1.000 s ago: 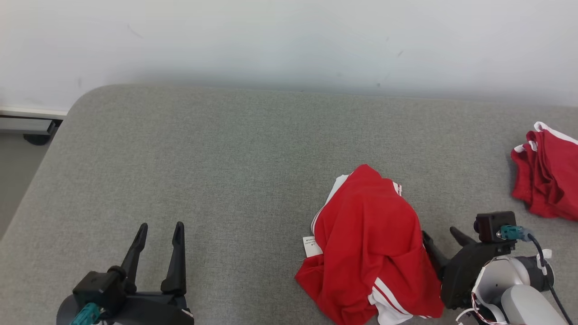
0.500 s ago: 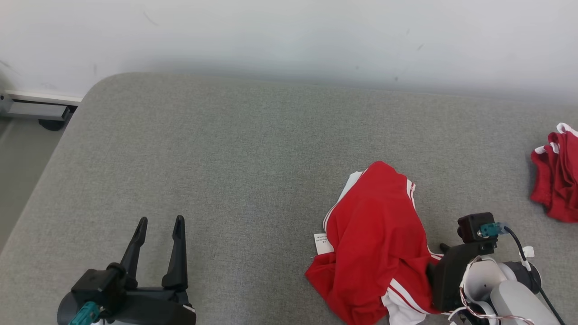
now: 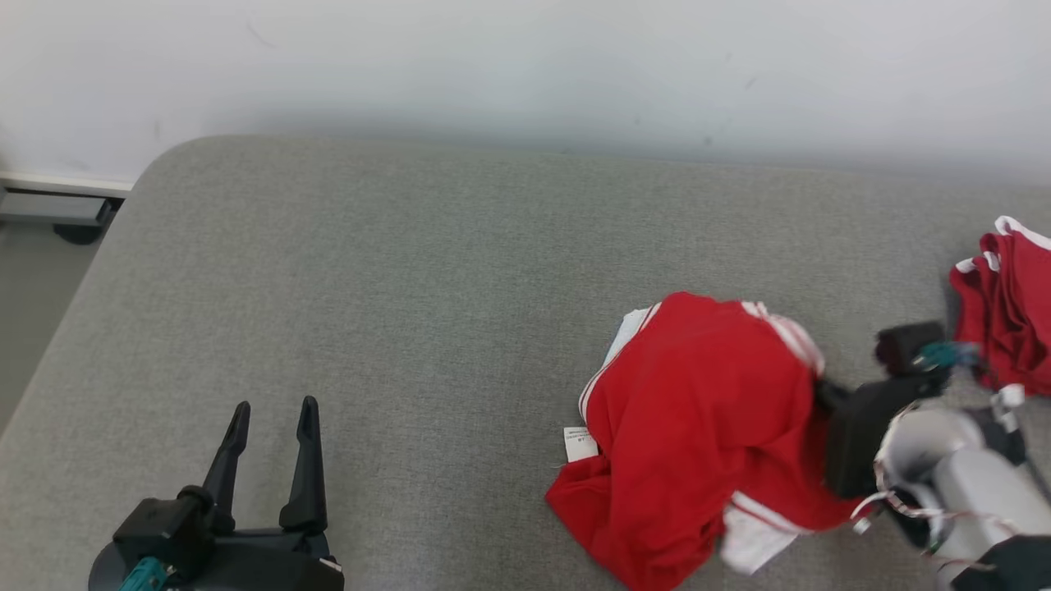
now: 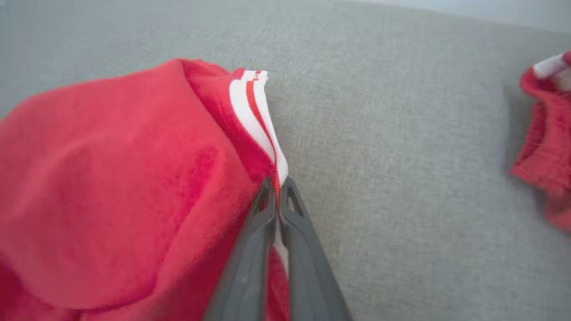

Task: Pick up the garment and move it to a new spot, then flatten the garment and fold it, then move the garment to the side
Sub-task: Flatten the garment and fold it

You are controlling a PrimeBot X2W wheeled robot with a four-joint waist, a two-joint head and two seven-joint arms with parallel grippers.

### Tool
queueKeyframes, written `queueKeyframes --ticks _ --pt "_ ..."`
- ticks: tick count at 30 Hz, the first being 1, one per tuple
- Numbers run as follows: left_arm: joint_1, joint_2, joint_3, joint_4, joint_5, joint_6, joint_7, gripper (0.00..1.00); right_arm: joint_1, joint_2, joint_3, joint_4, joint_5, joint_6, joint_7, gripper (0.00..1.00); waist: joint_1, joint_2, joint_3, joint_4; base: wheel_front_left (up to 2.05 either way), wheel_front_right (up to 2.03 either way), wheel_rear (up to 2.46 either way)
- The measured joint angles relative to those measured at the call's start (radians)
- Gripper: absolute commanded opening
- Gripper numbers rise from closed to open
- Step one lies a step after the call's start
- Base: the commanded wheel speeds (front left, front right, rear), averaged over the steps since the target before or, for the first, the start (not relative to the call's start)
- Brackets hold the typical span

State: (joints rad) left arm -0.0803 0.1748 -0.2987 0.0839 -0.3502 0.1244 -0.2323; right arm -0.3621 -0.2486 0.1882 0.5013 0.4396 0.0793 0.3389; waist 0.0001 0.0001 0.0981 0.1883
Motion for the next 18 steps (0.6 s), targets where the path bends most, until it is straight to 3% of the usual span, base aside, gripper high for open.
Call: queueKeyframes --ticks 8,18 --pt "0.014 -0.008 0.003 -0.001 0.002 0.0 0.003 1.0 0.034 -0.108 -0.111 -0.142 -0.001 -0.013 -0.123 0.0 0.0 0.0 -0.013 -0.052 0.0 0.0 0.0" --pt "0.034 -0.017 -0.012 -0.005 0.009 0.0 0.013 1.0 0.371 -0.077 -0.173 -0.282 0.061 -0.041 -0.174 0.0 -0.0002 -0.0001 -0.037 -0.105 0.0 0.0 0.0"
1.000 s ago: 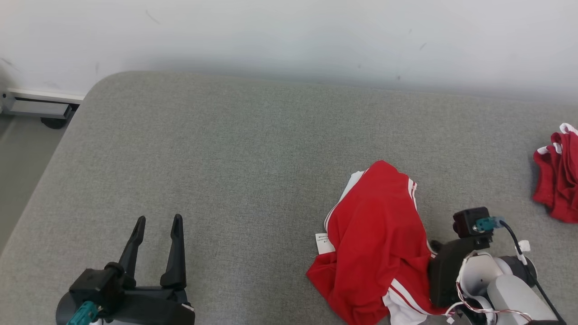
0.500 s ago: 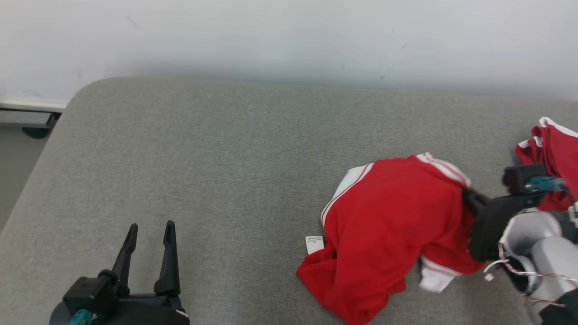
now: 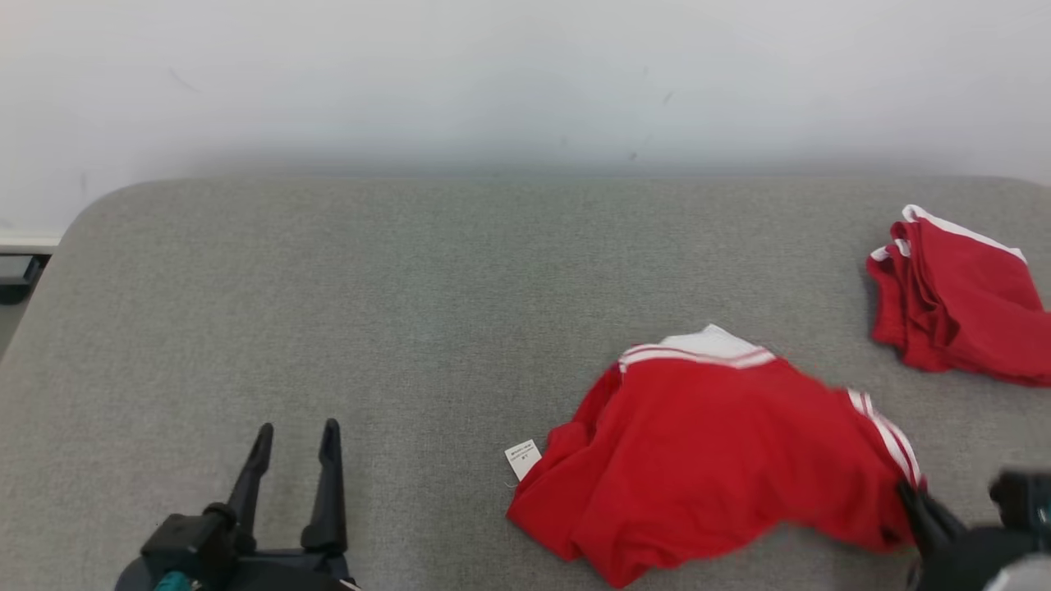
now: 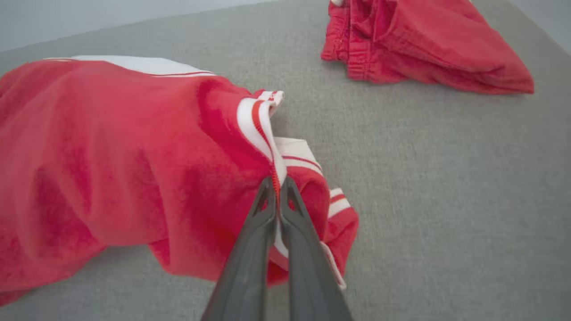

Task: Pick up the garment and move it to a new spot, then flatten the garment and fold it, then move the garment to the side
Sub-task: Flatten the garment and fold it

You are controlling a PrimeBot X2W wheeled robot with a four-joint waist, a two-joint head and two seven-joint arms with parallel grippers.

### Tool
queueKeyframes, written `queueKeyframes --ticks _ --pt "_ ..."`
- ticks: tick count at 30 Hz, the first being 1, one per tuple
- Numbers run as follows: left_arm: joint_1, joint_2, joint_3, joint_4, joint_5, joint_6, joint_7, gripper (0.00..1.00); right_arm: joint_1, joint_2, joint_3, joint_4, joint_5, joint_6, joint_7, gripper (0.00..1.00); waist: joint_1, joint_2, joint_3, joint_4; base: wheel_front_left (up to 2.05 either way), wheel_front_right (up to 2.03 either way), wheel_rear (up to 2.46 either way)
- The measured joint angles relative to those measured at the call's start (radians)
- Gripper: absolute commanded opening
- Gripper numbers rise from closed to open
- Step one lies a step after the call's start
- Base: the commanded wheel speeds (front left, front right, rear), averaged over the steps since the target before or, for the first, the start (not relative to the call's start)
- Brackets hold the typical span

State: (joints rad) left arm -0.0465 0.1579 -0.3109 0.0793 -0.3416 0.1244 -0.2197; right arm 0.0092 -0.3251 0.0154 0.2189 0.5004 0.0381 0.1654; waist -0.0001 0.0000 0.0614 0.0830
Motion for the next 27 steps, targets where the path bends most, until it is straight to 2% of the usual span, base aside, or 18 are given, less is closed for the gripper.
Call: queueKeyframes --ticks 5,11,14,15,16,17,18,27 --pt "0.001 -0.005 -0.018 -0.001 0.006 0.0 0.009 1.0 0.146 0.004 -0.025 0.006 0.026 -0.021 0.001 0.0 0.0 0.0 -0.003 -0.017 0.0 0.0 0.0" --pt "-0.001 -0.008 -0.033 -0.001 0.009 -0.001 0.021 1.0 0.172 -0.051 -0.049 0.045 -0.007 -0.039 0.002 0.0 0.0 0.0 0.006 -0.028 0.0 0.0 0.0" --pt "-0.004 -0.008 -0.033 0.001 0.009 -0.001 0.026 1.0 0.172 -0.045 -0.049 0.044 -0.006 -0.038 0.011 0.0 0.0 0.0 0.01 -0.026 0.0 0.0 0.0" --pt "-0.005 -0.008 -0.034 0.001 0.009 -0.002 0.026 1.0 0.171 -0.037 -0.051 0.039 0.004 -0.038 0.011 0.15 0.0 0.0 0.011 -0.026 0.0 0.0 0.0" --pt "-0.005 -0.009 -0.034 0.002 0.009 -0.002 0.026 1.0 0.169 -0.029 -0.059 0.033 0.022 -0.038 0.011 0.41 0.0 0.0 0.011 -0.025 0.0 0.0 0.0" --pt "-0.005 -0.009 -0.035 0.003 0.009 -0.002 0.029 1.0 0.167 -0.026 -0.067 0.025 0.034 -0.038 0.011 0.94 0.0 0.0 0.012 -0.024 0.0 0.0 0.0" --pt "-0.005 -0.009 -0.035 0.004 0.009 -0.002 0.031 1.0 0.166 -0.027 -0.076 0.009 0.035 -0.039 0.01 1.0 0.0 0.0 0.012 -0.024 0.0 0.0 0.0" --pt "-0.006 -0.011 -0.04 0.015 0.009 -0.002 0.036 1.0 0.169 -0.039 -0.148 -0.236 0.105 -0.038 0.01 1.0 0.0 0.0 0.009 -0.019 0.0 0.0 0.0"
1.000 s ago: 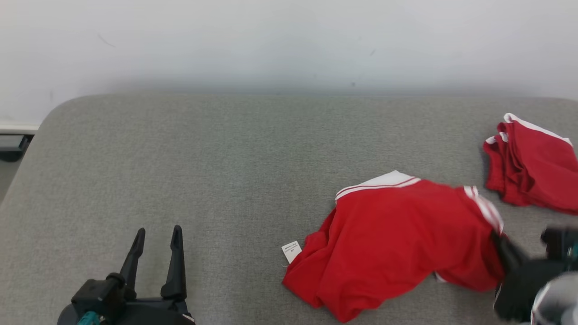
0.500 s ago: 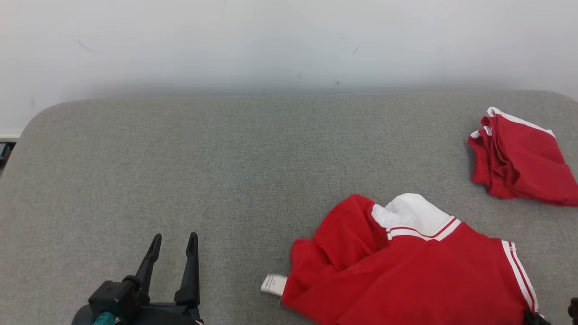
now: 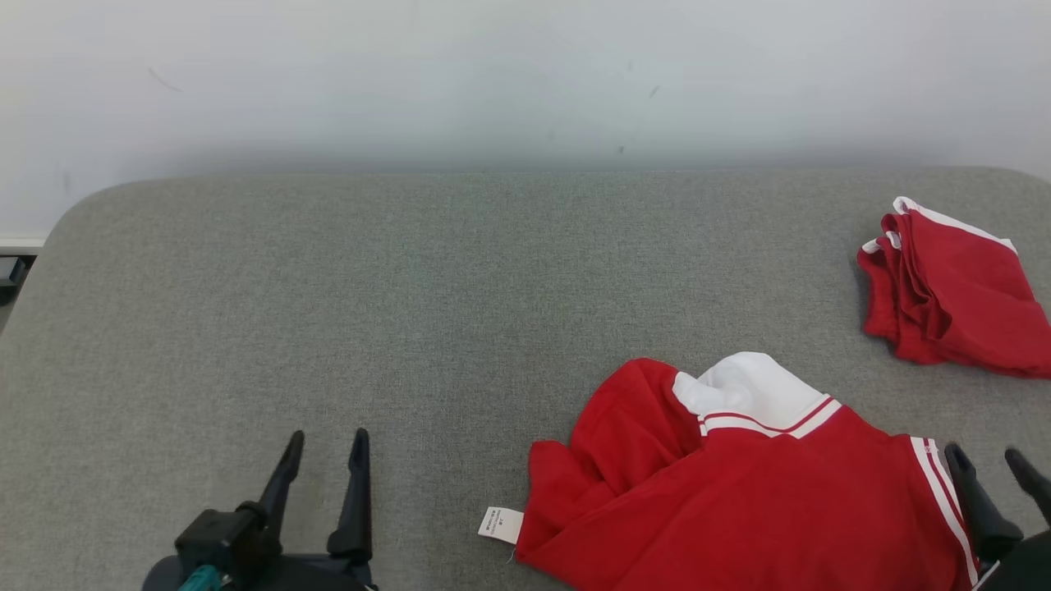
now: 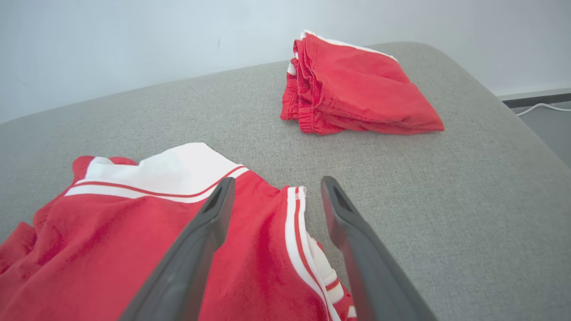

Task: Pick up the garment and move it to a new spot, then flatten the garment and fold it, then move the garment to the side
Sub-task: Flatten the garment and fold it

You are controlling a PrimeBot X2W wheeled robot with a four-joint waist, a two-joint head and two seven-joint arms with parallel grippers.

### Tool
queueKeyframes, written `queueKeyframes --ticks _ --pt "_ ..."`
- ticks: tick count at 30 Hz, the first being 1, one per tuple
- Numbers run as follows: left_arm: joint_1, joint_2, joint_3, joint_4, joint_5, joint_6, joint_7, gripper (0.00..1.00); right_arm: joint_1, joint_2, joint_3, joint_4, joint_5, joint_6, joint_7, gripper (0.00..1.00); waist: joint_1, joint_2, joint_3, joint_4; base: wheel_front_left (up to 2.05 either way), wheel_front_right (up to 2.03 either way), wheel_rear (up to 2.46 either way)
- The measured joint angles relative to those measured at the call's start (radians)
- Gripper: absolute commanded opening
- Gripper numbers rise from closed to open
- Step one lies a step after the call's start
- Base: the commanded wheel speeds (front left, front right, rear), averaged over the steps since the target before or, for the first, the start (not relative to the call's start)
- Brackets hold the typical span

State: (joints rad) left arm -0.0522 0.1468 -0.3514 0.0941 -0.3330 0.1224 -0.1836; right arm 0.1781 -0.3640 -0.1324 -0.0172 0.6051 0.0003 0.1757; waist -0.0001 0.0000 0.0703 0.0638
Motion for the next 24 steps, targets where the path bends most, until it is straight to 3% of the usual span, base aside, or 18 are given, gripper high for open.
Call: queueKeyframes --ticks 4,11,17,24 --pt "-0.015 -0.007 -0.026 0.012 0.0 -0.021 0.019 1.0 -0.017 -0.009 0.014 -0.083 -0.006 -0.001 0.01 1.0 0.0 0.0 0.002 0.0 0.0 0.0 0.0" --pt "-0.132 -0.042 -0.123 0.078 -0.027 -0.134 0.092 1.0 -0.172 0.003 0.177 -0.073 -0.094 -0.011 0.085 1.0 0.0002 0.0 0.024 0.013 0.0 0.0 0.0" --pt "-0.221 -0.074 -0.169 0.184 -0.093 -0.215 0.168 1.0 -0.369 0.019 0.262 0.046 -0.141 -0.011 0.153 1.0 0.0002 0.0001 0.056 0.02 0.0 0.0 0.0" --pt "-0.309 -0.086 -0.216 0.277 -0.131 -0.23 0.236 1.0 -0.5 0.025 0.302 0.216 -0.164 -0.01 0.207 1.0 0.0003 0.0001 0.094 0.027 0.0 0.0 0.0"
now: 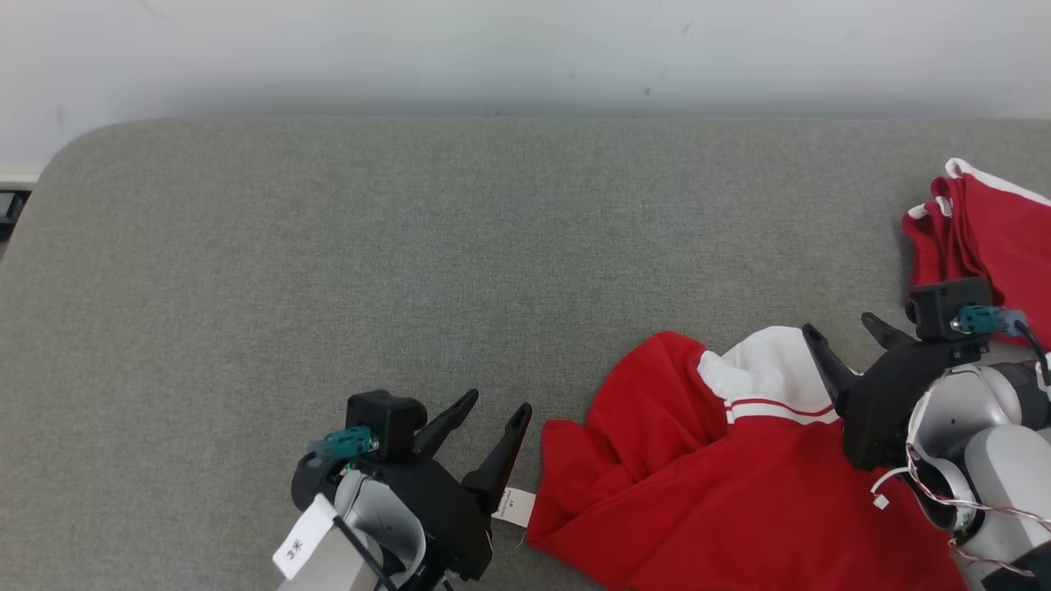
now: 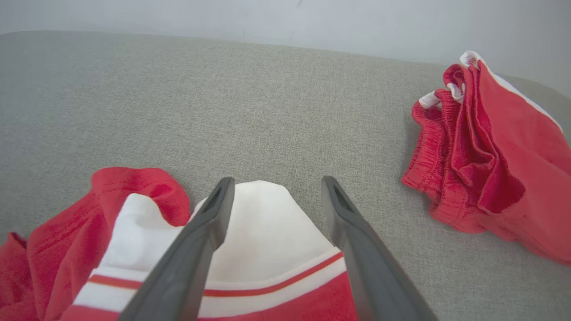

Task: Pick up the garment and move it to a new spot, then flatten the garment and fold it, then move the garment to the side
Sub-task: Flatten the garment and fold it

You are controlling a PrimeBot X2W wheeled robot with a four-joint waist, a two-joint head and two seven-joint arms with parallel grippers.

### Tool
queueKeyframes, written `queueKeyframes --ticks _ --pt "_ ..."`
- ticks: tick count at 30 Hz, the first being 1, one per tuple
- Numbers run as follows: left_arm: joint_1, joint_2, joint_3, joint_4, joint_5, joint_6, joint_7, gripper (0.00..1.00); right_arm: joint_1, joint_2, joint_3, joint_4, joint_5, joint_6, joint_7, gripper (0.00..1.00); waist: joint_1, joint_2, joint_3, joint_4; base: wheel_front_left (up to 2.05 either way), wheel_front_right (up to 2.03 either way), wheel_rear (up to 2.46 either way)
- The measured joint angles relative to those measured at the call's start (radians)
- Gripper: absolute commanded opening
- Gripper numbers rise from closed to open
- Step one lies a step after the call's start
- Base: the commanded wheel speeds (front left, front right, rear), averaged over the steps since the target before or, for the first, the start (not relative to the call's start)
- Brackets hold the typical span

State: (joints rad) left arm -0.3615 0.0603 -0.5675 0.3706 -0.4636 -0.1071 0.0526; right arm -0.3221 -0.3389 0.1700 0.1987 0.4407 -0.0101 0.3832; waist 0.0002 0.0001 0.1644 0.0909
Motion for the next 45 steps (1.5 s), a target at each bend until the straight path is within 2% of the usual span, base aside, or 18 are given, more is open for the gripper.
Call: queueKeyframes --ticks 14,23,28,29,30,36,40,45 --pt "-0.105 -0.012 -0.097 0.144 -0.065 -0.016 0.079 1.0 -0.155 0.059 0.072 0.248 -0.038 0.008 0.039 1.0 -0.0001 0.0001 0.054 0.008 0.0 0.0 0.0" --pt "-0.127 -0.017 -0.158 0.172 -0.098 -0.017 0.082 1.0 -0.187 0.072 0.093 0.341 -0.051 0.016 0.033 1.0 -0.0002 -0.0001 0.062 0.007 0.0 0.0 0.0" --pt "-0.159 -0.016 -0.225 0.175 -0.134 -0.017 0.088 1.0 -0.215 0.09 0.109 0.386 -0.065 0.021 0.02 1.0 -0.0002 -0.0001 0.066 0.003 0.0 0.0 0.0" --pt "-0.171 -0.019 -0.236 0.18 -0.16 -0.017 0.088 0.33 -0.23 0.095 0.118 0.403 -0.073 0.028 0.016 0.79 -0.0002 0.0 0.067 0.001 0.0 0.0 0.0" --pt "-0.179 -0.019 -0.243 0.192 -0.169 -0.017 0.088 0.0 -0.239 0.102 0.123 0.415 -0.073 0.03 0.016 0.0 -0.0002 0.0 0.067 -0.002 0.0 0.0 0.0" --pt "-0.206 -0.019 -0.25 0.225 -0.184 -0.017 0.065 0.0 -0.255 0.117 0.135 0.443 -0.081 0.05 -0.016 0.0 -0.0002 -0.0001 0.067 -0.011 0.0 0.0 0.0" --pt "-0.221 -0.021 -0.185 0.258 -0.201 -0.014 0.011 0.0 -0.268 0.111 0.117 0.471 -0.081 0.054 -0.065 0.0 -0.0001 0.0 0.059 -0.009 0.0 0.0 0.0" --pt "-0.226 -0.005 -0.086 0.27 -0.206 0.041 -0.083 0.0 -0.297 0.107 0.077 0.471 -0.072 0.054 -0.17 0.0 -0.0002 0.0 0.037 -0.002 0.0 0.0 0.0"
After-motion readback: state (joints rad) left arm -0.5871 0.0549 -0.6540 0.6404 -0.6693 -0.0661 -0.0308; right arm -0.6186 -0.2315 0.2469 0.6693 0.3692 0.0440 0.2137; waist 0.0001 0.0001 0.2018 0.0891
